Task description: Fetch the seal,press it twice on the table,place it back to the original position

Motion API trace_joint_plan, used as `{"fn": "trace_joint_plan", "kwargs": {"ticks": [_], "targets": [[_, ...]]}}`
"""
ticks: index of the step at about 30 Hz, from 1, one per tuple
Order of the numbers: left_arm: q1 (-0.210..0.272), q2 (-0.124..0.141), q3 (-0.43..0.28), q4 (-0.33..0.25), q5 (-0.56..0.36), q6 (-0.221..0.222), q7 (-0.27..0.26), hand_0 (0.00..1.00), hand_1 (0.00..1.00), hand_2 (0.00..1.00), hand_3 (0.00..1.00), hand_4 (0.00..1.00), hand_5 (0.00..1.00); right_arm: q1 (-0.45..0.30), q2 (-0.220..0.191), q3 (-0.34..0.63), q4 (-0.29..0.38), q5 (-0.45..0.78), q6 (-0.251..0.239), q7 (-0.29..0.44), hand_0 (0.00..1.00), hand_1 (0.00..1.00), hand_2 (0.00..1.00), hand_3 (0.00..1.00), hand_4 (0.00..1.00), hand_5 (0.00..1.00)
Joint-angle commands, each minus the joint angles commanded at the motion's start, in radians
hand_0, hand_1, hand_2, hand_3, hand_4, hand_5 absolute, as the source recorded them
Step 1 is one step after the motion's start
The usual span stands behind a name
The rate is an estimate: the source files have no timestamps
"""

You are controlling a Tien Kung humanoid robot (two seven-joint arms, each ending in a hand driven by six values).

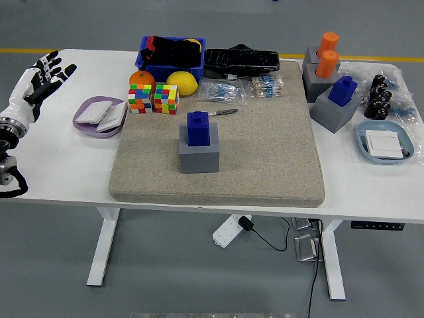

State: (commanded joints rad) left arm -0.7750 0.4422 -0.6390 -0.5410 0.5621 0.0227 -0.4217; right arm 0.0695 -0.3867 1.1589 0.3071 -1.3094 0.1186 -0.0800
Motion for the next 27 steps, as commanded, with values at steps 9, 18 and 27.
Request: {"fn": "trace_joint_plan", "kwargs": {"ticks": [9, 18, 27], "targets": [[0.005, 0.002, -0.007, -0.001, 0.001, 0.001, -0.001, 0.987, 0.955, 0.958, 0.961, 0.998, 0.585, -0.001, -0.001, 0.002, -0.001, -0.001, 0.001, -0.003, 0.777, 0.672, 0.675, 0.685, 0.83, 0.579], [0.003, 0.001, -0.009, -0.003, -0.003, 0.001, -0.001, 0.985, 0.953, 0.958, 0.96, 0.998, 0.585, -0.001, 0.0, 0.002, -0.002, -0.002, 0.0, -0.005, 0.775, 0.672, 0.675, 0.684, 0.827, 0.58], [-0.002, -0.002, -0.005, 0.0, -0.007, 0.002, 0.001, 0.985, 0.953, 0.957, 0.96, 0.998, 0.582, 0.0, -0.003, 0.003, 0.0, 0.0, 0.0, -0.005, 0.775, 0.672, 0.675, 0.684, 0.825, 0.58]]}}
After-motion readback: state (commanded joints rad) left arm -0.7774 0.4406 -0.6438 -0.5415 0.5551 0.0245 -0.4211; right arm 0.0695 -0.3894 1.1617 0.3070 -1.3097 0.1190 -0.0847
